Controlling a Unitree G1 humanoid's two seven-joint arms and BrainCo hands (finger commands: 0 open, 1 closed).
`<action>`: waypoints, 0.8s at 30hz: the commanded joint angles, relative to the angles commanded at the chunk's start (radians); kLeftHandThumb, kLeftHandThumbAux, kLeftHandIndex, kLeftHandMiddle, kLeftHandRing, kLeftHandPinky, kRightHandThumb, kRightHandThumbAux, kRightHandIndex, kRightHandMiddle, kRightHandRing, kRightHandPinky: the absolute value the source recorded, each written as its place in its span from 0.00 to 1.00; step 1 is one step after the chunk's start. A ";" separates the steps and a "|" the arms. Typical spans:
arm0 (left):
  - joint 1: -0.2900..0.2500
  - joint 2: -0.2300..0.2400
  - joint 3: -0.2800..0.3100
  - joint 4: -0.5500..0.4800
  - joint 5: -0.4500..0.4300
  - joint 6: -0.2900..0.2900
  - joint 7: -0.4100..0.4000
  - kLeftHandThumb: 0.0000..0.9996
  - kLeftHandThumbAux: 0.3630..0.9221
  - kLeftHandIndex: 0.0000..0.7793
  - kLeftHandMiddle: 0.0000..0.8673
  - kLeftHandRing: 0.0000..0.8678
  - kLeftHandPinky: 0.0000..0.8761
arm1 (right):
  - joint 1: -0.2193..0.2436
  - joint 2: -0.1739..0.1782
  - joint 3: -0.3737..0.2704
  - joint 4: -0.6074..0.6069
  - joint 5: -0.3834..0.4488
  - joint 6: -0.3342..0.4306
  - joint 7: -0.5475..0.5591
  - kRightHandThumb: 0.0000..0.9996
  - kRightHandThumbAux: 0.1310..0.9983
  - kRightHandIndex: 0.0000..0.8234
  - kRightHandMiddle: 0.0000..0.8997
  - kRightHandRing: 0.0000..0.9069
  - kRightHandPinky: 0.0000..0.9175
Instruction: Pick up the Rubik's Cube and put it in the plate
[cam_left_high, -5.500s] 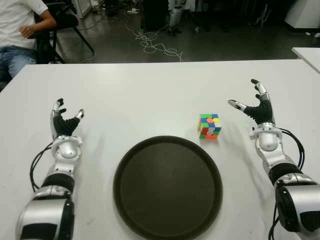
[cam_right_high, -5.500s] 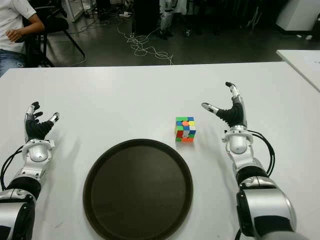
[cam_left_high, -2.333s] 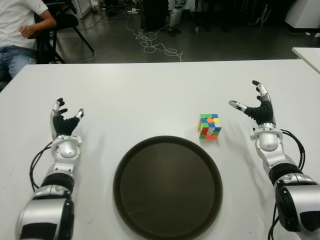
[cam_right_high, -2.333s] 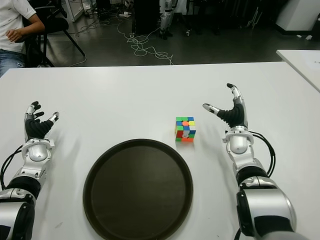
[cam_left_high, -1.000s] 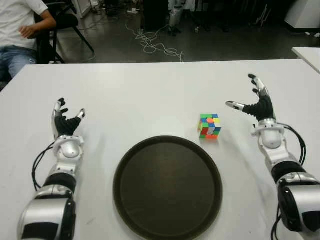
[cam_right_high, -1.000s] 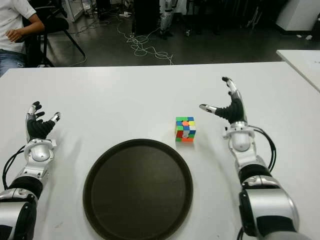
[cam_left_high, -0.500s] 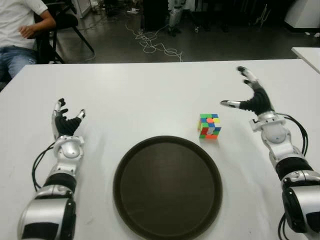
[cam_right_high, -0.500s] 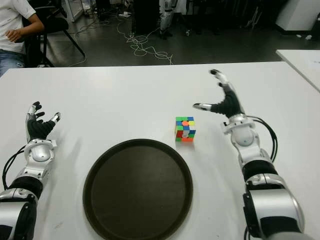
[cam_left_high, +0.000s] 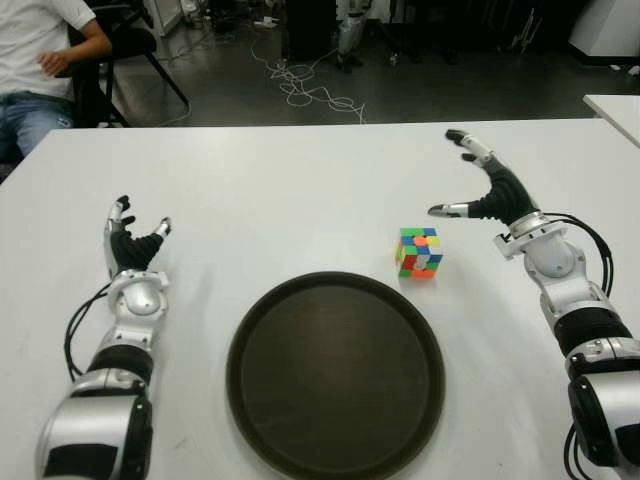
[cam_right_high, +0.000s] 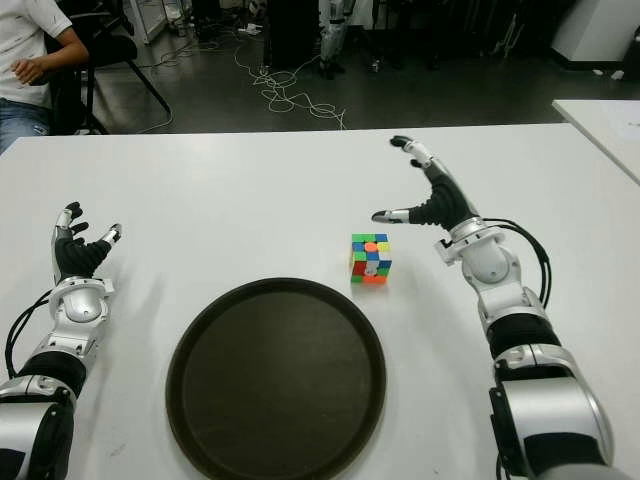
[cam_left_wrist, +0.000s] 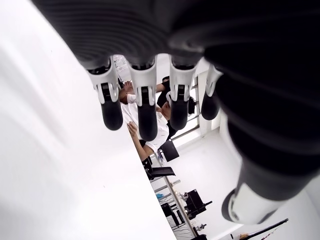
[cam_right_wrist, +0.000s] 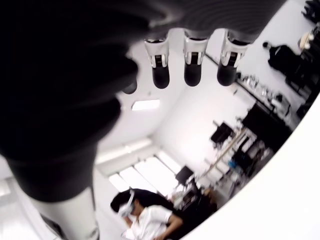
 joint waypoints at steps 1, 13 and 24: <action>0.000 0.000 -0.001 -0.001 0.001 0.001 0.002 0.43 0.67 0.13 0.17 0.17 0.20 | 0.000 0.000 0.001 -0.002 0.000 0.000 0.005 0.00 0.79 0.00 0.00 0.00 0.00; 0.001 -0.004 -0.005 -0.004 0.004 0.009 0.020 0.43 0.69 0.13 0.18 0.18 0.18 | -0.009 -0.002 0.038 -0.027 -0.036 0.040 0.035 0.00 0.70 0.00 0.00 0.00 0.00; -0.001 -0.007 -0.010 -0.004 0.005 0.009 0.025 0.42 0.69 0.13 0.17 0.18 0.20 | -0.020 0.013 0.080 -0.024 -0.081 0.077 0.022 0.00 0.65 0.00 0.01 0.01 0.03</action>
